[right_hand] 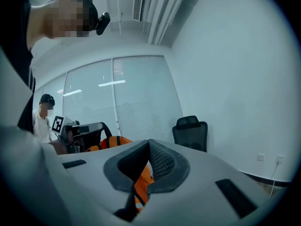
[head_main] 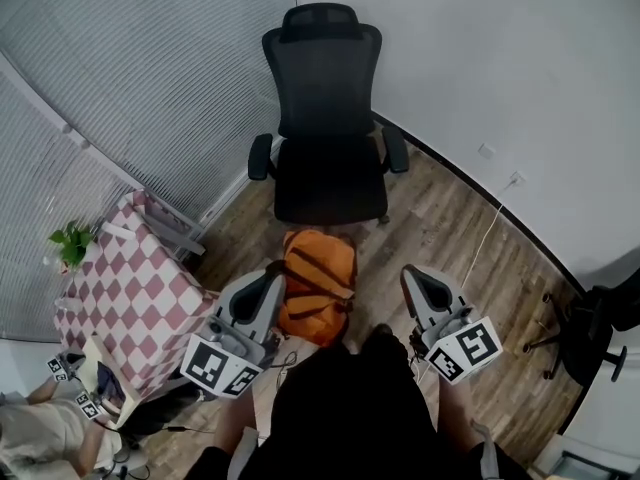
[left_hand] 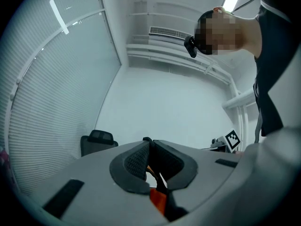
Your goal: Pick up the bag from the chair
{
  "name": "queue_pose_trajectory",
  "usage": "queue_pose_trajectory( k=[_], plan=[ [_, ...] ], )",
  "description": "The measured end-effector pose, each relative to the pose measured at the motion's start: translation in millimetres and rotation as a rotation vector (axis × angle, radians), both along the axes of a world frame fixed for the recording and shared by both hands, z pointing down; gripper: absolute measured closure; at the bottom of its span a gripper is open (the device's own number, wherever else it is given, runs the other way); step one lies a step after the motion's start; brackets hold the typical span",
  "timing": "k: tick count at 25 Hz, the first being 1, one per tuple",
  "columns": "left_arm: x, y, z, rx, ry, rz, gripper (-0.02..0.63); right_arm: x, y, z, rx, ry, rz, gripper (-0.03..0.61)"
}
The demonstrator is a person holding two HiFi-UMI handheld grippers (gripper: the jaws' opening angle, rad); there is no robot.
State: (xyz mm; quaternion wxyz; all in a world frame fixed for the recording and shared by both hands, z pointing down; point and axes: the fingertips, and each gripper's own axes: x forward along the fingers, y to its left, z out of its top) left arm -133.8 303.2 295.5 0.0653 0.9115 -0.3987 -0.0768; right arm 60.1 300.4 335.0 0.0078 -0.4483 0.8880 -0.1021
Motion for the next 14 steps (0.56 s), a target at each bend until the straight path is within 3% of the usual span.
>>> queue_pose_trajectory(
  k=[14],
  plan=[
    [-2.1,2.9,1.4,-0.003,-0.005,0.003,0.571,-5.3,2.5,-1.7,0.011,0.009,-0.011,0.560]
  ],
)
